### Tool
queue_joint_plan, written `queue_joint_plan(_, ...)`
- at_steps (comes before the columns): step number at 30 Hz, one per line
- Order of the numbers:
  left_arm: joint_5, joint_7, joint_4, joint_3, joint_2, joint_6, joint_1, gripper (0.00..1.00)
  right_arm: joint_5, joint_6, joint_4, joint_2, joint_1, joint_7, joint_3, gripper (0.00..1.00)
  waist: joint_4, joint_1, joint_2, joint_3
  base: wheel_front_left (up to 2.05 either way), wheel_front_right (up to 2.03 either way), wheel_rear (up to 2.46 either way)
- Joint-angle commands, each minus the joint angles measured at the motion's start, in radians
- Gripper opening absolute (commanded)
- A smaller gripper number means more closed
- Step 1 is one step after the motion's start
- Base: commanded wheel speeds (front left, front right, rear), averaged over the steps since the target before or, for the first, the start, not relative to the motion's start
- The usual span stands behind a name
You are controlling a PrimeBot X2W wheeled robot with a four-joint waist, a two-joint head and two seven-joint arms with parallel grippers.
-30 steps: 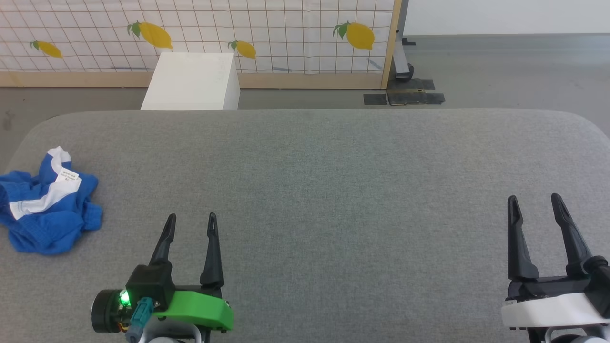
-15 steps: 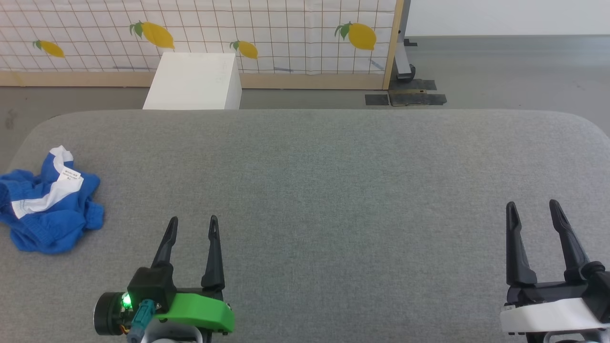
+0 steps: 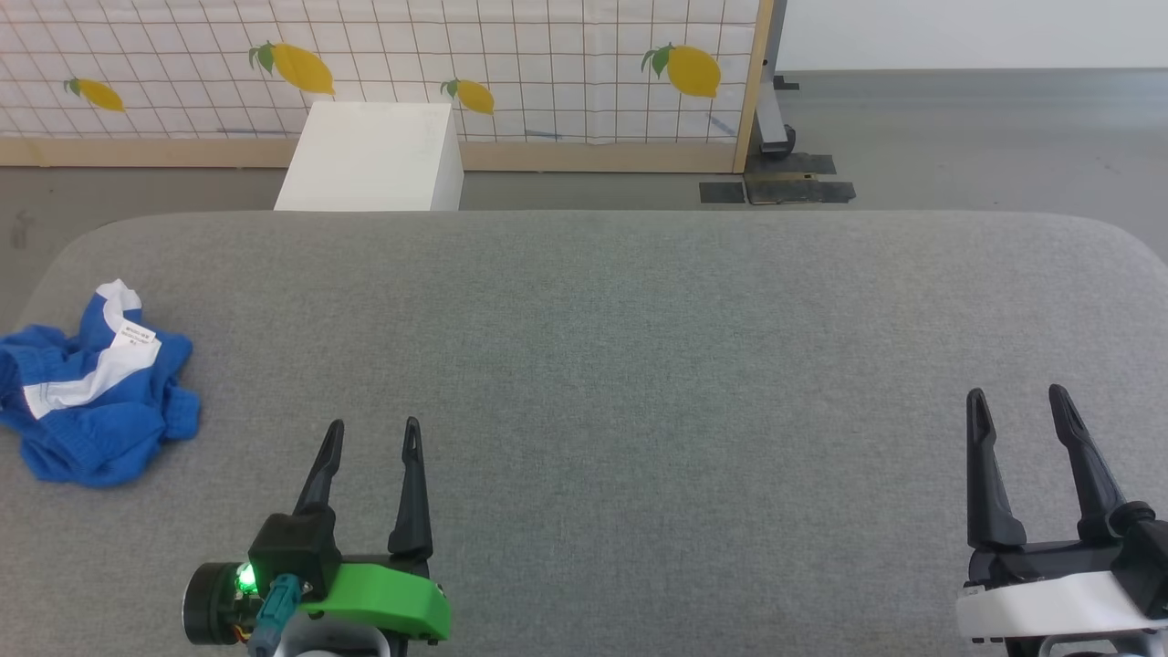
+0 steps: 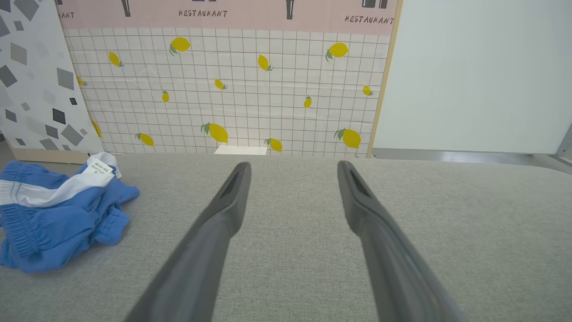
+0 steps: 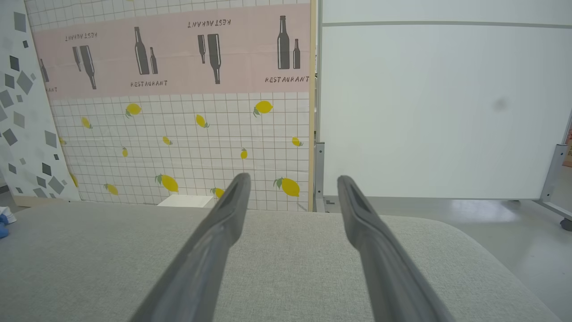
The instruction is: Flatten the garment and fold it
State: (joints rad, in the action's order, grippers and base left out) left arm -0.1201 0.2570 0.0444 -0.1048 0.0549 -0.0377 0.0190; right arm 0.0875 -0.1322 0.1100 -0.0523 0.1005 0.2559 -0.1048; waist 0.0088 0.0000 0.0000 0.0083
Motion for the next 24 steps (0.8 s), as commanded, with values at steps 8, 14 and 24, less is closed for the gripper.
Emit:
queue_joint_plan(8,0.005,0.005,0.002,-0.001,-0.005,-0.014,-0.009,1.00,-0.003,0.002,-0.007,0.002,0.009,0.006,0.000,1.00,0.003,0.0000,0.0000,-0.004,0.00,0.00,0.00)
queue_joint_plan(14,0.012,0.005,0.004,0.001,-0.005,-0.019,-0.007,1.00,-0.004,0.002,-0.014,0.002,0.010,0.006,0.001,1.00,0.005,0.0000,0.0000,-0.008,0.00,0.00,0.00)
queue_joint_plan(24,0.020,0.005,0.011,0.003,-0.005,-0.024,-0.010,1.00,-0.005,0.002,-0.024,0.002,0.010,0.006,0.002,1.00,0.014,0.0000,0.0000,-0.004,0.00,0.00,0.00)
